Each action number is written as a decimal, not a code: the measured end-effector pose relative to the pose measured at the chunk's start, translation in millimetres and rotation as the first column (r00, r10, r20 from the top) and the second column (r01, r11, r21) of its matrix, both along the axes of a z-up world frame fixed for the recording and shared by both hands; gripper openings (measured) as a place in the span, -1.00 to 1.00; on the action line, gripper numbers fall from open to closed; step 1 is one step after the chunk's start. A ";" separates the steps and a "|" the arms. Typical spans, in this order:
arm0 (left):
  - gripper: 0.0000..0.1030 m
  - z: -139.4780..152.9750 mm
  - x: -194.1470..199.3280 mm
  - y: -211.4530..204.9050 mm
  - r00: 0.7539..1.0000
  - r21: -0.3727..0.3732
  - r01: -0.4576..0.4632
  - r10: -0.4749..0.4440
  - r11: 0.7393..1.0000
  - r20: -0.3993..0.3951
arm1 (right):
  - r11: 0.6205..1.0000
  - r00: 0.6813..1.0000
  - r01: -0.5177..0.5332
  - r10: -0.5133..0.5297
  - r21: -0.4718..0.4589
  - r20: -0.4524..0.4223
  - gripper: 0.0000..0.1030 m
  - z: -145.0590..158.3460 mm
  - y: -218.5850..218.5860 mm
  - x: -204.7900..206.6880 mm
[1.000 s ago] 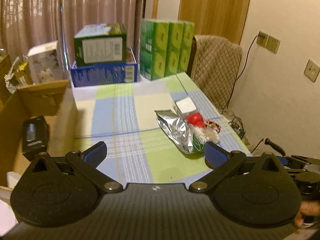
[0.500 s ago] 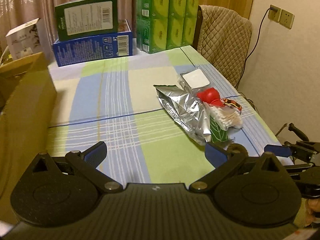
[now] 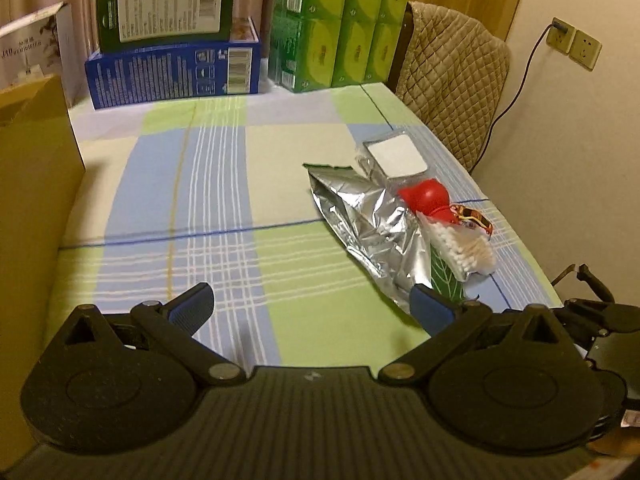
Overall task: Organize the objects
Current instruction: 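Grasp the brown hair tie with the right tool, then grasp the silver foil bag with the left tool while the right tool holds the hair tie, then lift the foil bag and hair tie and carry both toward the cardboard box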
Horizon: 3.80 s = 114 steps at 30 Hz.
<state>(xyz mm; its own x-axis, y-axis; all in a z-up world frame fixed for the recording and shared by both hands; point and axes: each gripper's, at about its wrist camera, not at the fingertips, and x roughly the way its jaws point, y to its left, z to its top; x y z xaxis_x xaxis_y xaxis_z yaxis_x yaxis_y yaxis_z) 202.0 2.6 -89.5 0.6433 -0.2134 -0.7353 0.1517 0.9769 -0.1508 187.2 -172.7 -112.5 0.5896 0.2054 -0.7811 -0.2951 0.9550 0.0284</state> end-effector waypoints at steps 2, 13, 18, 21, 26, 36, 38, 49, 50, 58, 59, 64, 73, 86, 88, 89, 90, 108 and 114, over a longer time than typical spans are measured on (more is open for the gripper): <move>0.98 -0.8 0.2 -0.1 1.000 -0.006 0.007 -0.007 1.000 -0.005 | 1.000 1.000 0.018 -0.018 0.005 -0.005 -0.16 0.0 -1.9 0.1; 0.98 -11.8 6.4 -15.4 0.996 -0.023 0.074 -0.075 0.997 -0.054 | 0.998 0.999 0.045 -0.046 0.043 0.005 -0.72 15.4 -12.4 3.3; 0.88 -12.7 13.4 -29.2 0.992 -0.068 0.115 -0.118 0.991 -0.042 | 0.994 0.996 0.087 -0.086 0.060 -0.009 -0.72 18.4 -21.6 5.9; 0.76 -15.1 17.3 -37.9 0.988 -0.079 0.146 -0.150 0.986 -0.046 | 0.992 0.993 0.112 -0.110 0.056 -0.029 -0.72 17.4 -26.7 6.1; 0.58 -25.8 27.1 -45.0 0.984 -0.104 0.148 -0.157 0.983 -0.083 | 0.987 0.990 0.138 -0.136 0.081 -0.029 -0.72 20.1 -31.9 7.7; -0.38 -44.0 39.8 -49.3 0.975 -0.197 0.113 -0.147 0.974 -0.165 | 0.983 0.988 0.151 -0.147 0.107 -0.038 -0.72 19.6 -33.9 11.2; -0.66 -42.2 36.6 -49.1 0.974 -0.179 0.122 -0.153 0.976 -0.167 | 0.984 0.990 0.140 -0.137 0.114 -0.035 -0.72 20.0 -30.7 10.9; -0.98 -15.5 -7.4 -4.4 0.983 -0.088 0.095 -0.108 0.992 -0.147 | 0.983 0.995 0.096 -0.090 0.156 -0.044 -0.72 20.3 -14.3 10.5; -0.98 -12.3 -13.7 0.9 0.984 -0.075 0.092 -0.103 0.993 -0.144 | 0.983 0.996 0.090 -0.085 0.158 -0.042 -0.72 21.2 -11.8 10.9; -0.38 1.2 -22.6 22.0 0.992 -0.071 0.041 -0.049 0.997 -0.113 | 0.981 0.998 0.057 -0.053 0.187 -0.030 -0.72 26.2 7.3 16.2; -0.27 2.6 -17.9 20.3 0.993 -0.082 0.038 -0.047 0.996 -0.108 | 0.982 0.998 0.061 -0.058 0.181 -0.026 -0.72 26.6 6.7 16.7; 0.24 -4.8 12.1 2.4 0.990 -0.099 0.069 -0.080 0.993 -0.116 | 0.979 0.994 0.114 -0.112 0.170 -0.018 -0.72 28.2 -5.8 20.0; 0.62 -29.0 53.7 -21.3 0.983 -0.089 0.076 -0.090 0.993 -0.158 | 0.978 0.989 0.147 -0.145 0.150 -0.022 -0.71 30.2 -15.7 25.2; -0.13 -34.2 47.1 -13.9 0.969 -0.070 0.095 -0.108 0.993 -0.223 | 0.976 0.993 0.121 -0.117 0.183 -0.035 -0.72 30.9 -8.4 24.1; -0.15 -30.1 33.7 -3.5 0.967 -0.052 0.085 -0.095 0.995 -0.238 | 0.975 0.993 0.119 -0.115 0.188 -0.035 -0.72 31.8 -7.7 23.1; -0.15 -28.2 25.9 2.1 0.966 -0.043 0.080 -0.088 0.996 -0.242 | 0.975 0.993 0.118 -0.113 0.189 -0.036 -0.72 31.8 -7.3 23.1; -0.15 -26.8 17.8 7.5 0.966 -0.034 0.075 -0.081 0.997 -0.245 | 0.975 0.993 0.115 -0.110 0.190 -0.037 -0.72 31.9 -6.4 22.7; 0.37 -33.1 23.5 10.1 0.972 0.052 0.080 -0.066 0.995 -0.225 | 0.978 0.997 0.074 -0.066 0.193 -0.046 -0.71 27.5 9.0 21.0; 0.36 -38.2 30.5 12.6 0.968 0.021 0.067 -0.060 0.998 -0.242 | 0.979 0.997 0.071 -0.063 0.191 -0.044 -0.72 27.8 11.2 21.1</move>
<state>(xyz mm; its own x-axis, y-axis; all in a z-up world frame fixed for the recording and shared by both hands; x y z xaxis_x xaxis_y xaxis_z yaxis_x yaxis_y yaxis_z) 232.5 15.2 -127.7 0.4316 -0.2250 -0.8735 0.1765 0.9707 -0.1628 208.3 -161.5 -84.7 0.5785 0.3151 -0.7524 -0.2261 0.9482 0.2232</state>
